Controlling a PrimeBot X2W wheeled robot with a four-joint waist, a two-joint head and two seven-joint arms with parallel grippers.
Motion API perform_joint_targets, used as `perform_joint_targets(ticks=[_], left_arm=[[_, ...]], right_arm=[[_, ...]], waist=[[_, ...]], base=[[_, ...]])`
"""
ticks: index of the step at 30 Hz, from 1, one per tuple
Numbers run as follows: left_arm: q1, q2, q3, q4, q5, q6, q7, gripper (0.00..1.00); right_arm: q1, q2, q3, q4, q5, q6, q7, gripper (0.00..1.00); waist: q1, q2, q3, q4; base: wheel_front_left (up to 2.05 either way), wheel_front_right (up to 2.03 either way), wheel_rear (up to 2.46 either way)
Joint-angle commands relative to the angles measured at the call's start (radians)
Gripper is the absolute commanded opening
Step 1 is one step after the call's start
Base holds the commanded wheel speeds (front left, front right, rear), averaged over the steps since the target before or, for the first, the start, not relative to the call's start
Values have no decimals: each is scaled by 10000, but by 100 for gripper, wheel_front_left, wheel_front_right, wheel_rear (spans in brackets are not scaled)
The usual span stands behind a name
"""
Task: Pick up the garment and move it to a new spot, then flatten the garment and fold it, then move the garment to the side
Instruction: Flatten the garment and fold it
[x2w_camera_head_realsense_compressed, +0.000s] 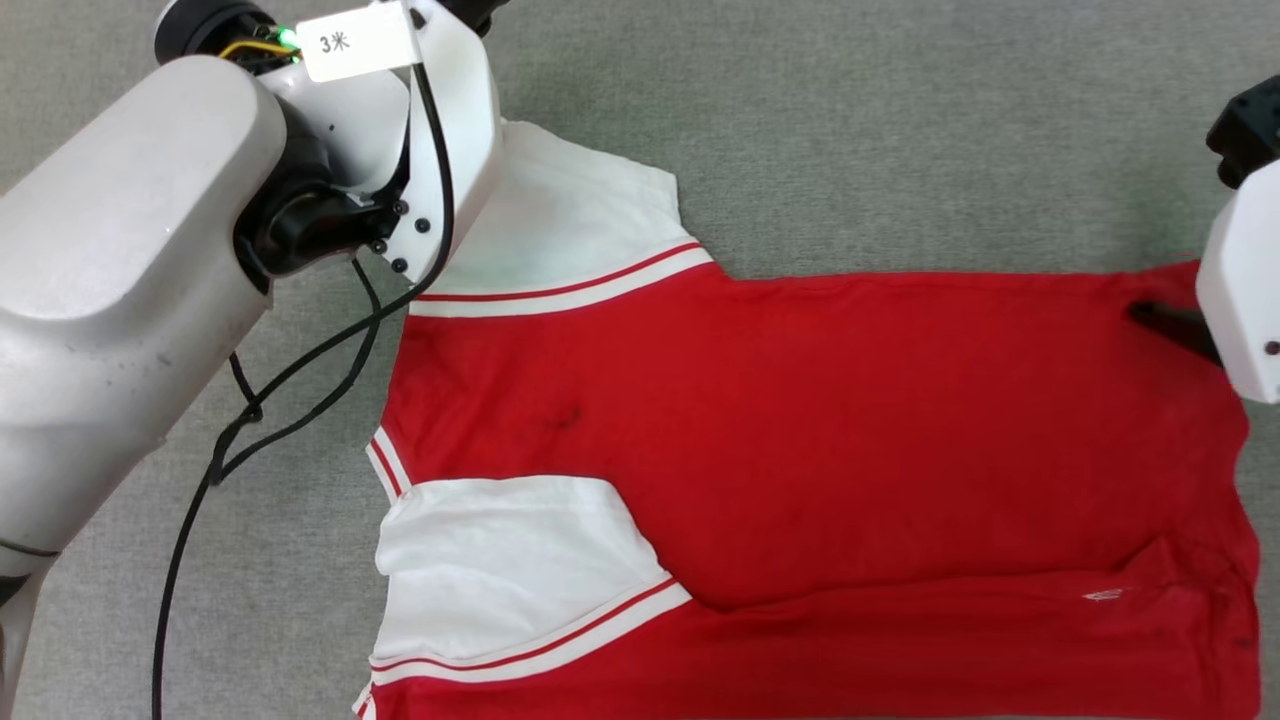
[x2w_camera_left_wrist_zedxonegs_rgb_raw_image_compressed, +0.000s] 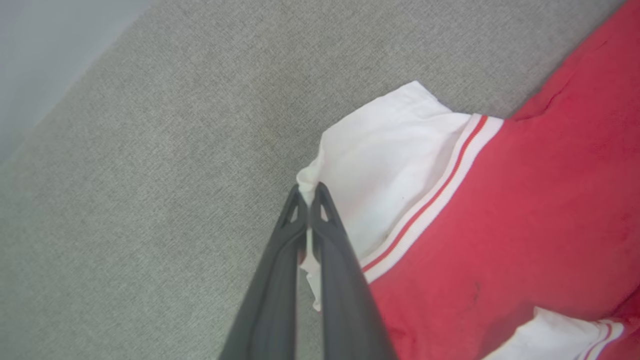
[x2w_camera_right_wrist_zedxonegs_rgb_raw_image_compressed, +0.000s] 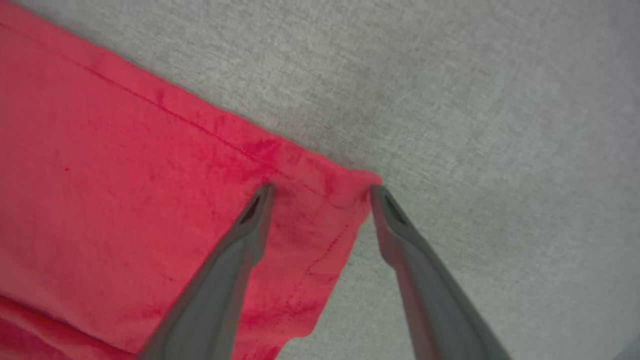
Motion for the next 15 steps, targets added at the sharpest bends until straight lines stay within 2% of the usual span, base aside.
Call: perform_joint_targets(ticks=[1,5,9,11,15], left_arm=[[-123,-33,-36,-50,42,-7,-77,0],[-230,-36,-110,-125,8,-12,-228,0],[-178,34,-231,-169,-93,-14,-381,0],[-114,131,-291,-174,-126,-11,-480,0],[166,344,-350,-244,-292,-12,-915,0]], right_arm=[[-169,220,112,347,-20,-7,-129,100],[156,576,903,1104,-142,-4,-391,100],[750,781,1581,1628,354,13,-540,100],[631,745,1703,1678,464,22,-884,0],[103,560,1682,1704,540,7,-1814,0]], waist=[[-1,0,178,140],[-1,0,298,226],[-1,0,300,242],[-1,0,222,194],[-1,0,-144,39]], base=[[0,0,0],[0,0,0],[0,0,0],[0,0,0],[0,0,0]])
